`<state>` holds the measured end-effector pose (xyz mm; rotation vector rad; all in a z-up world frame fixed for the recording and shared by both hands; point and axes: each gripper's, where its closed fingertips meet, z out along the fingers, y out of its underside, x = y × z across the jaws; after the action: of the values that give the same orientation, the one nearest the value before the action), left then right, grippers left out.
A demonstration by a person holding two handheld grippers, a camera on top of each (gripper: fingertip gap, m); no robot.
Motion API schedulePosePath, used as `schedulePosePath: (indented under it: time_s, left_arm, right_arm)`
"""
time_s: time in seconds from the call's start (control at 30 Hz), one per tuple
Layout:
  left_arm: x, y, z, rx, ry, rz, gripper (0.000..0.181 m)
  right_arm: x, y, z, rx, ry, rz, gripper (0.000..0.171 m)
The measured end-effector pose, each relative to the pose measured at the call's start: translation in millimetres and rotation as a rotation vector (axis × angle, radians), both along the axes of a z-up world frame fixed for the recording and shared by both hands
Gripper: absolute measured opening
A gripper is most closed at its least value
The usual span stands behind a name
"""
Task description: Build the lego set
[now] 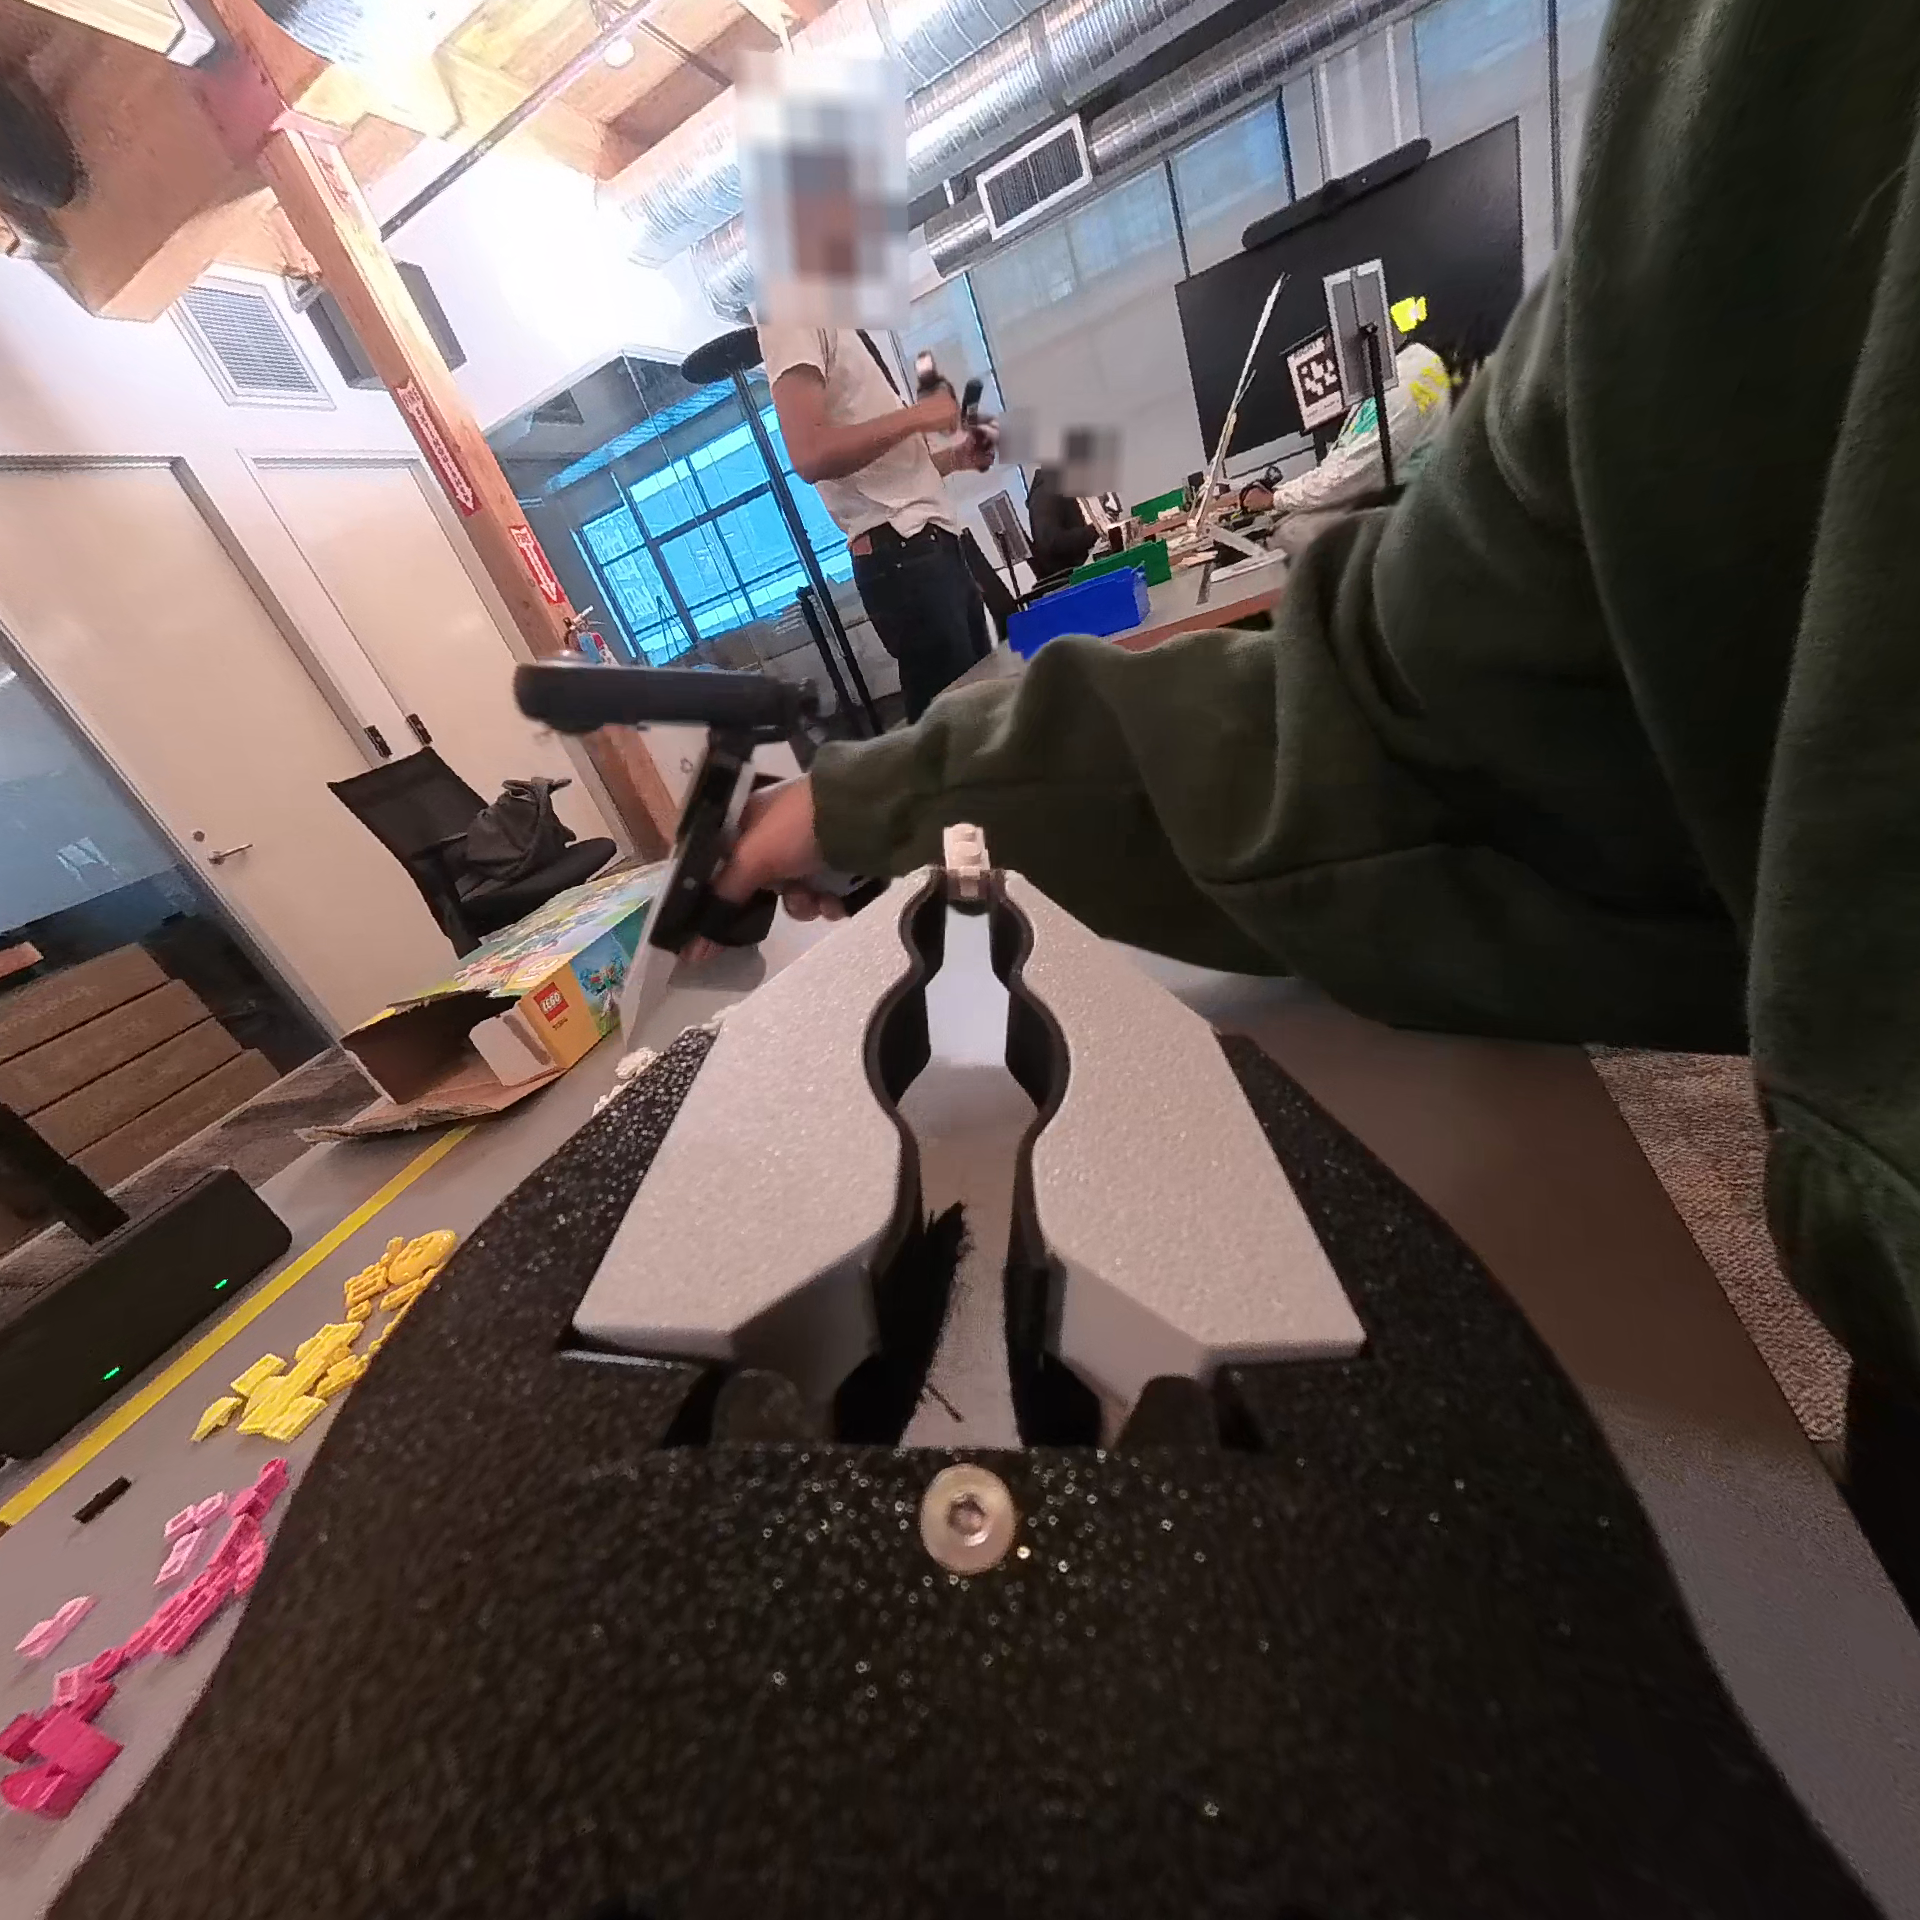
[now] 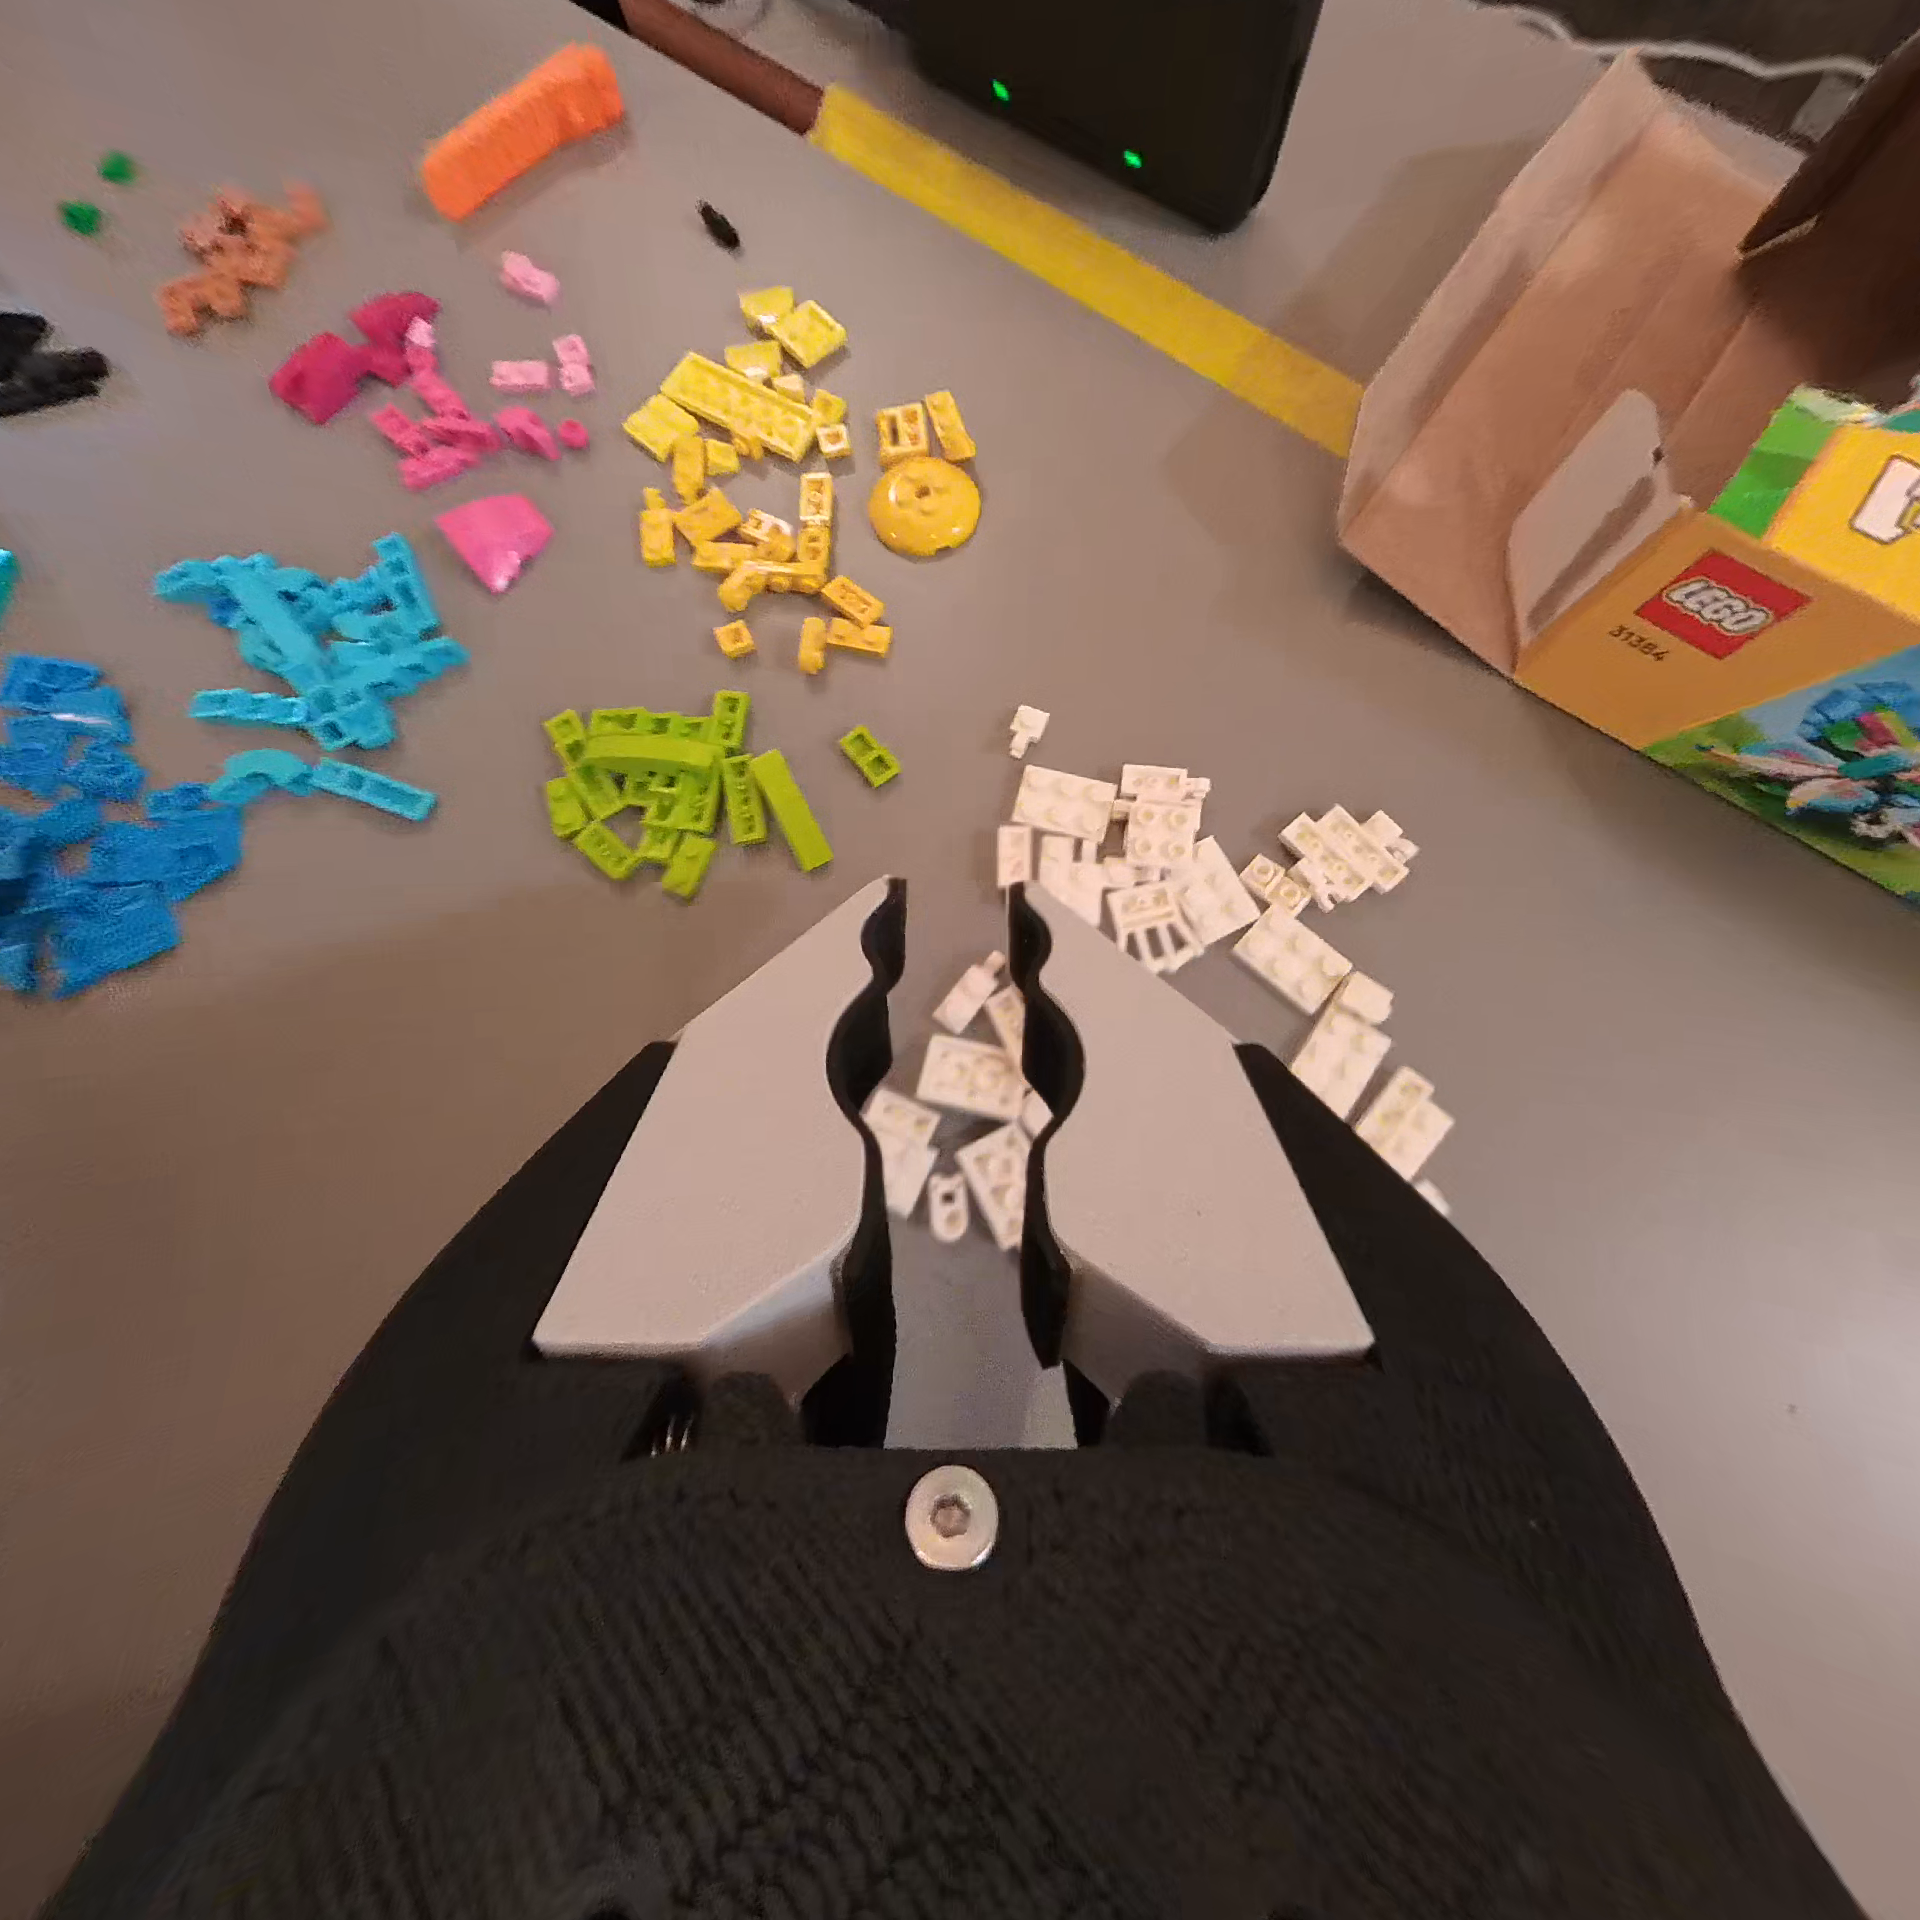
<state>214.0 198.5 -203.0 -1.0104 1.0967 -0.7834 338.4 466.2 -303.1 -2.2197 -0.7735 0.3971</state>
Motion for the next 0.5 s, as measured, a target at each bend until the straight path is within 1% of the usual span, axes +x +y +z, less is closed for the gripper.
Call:
schedulePosePath:
  time_s: [0.1,0.27,0.37,0.5]
  left_arm:
    - [0.2,0.1,-0.1,-0.007,-0.002,-0.005,0.005]
    - [0.7,-1.5,0.4,-0.005,-0.001,-0.011,0.004]
    - [1.5,-2.5,-0.1,-0.005,0.001,-0.016,0.004]
    - [2.4,-2.7,-1.5,-0.009,0.007,-0.02,0.004]
  right_arm:
    - [6.9,-26.1,-1.2,-0.005,0.001,0.0,0.019]
    - [20.3,-64.8,-28.6,-0.068,-0.043,0.018,0.023]
    - [24.0,-76.9,-38.3,-0.051,-0.058,0.033,0.024]
    - [21.6,-81.0,-41.4,-0.016,-0.038,0.038,0.024]
